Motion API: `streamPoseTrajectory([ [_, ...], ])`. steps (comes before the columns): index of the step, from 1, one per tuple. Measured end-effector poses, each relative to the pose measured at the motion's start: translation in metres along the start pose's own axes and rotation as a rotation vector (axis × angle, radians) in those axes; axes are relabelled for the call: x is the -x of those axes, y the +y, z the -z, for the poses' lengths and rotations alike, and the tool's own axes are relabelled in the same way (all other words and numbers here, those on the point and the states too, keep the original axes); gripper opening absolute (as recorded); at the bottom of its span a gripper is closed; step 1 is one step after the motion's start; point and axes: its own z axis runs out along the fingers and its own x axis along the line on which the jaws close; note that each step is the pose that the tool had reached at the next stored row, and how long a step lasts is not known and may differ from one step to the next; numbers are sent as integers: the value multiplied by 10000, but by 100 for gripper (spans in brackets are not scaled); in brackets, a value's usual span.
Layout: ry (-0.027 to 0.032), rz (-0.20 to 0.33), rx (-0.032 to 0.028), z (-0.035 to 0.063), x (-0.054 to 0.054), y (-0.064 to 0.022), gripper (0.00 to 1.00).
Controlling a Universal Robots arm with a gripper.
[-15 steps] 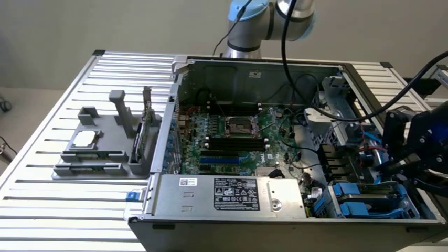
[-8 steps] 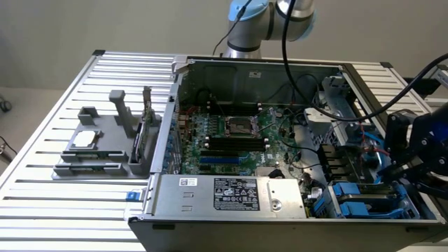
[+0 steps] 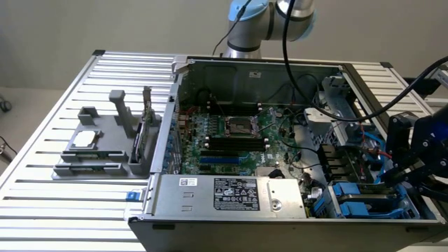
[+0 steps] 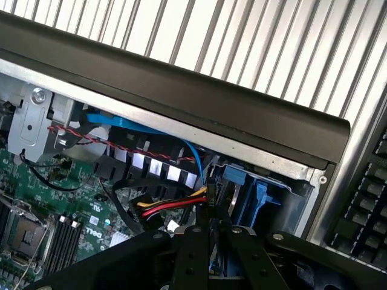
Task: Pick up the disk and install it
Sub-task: 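Insert the first disk wire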
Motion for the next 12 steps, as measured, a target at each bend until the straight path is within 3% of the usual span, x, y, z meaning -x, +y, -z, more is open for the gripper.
streamPoseTrajectory([
  [8, -30, -481, 64, 0, -2, -4, 16],
  [10, -43, -612, 60, 0, -2, -4, 16],
  [12, -73, -690, 20, 0, -2, -6, 16],
])
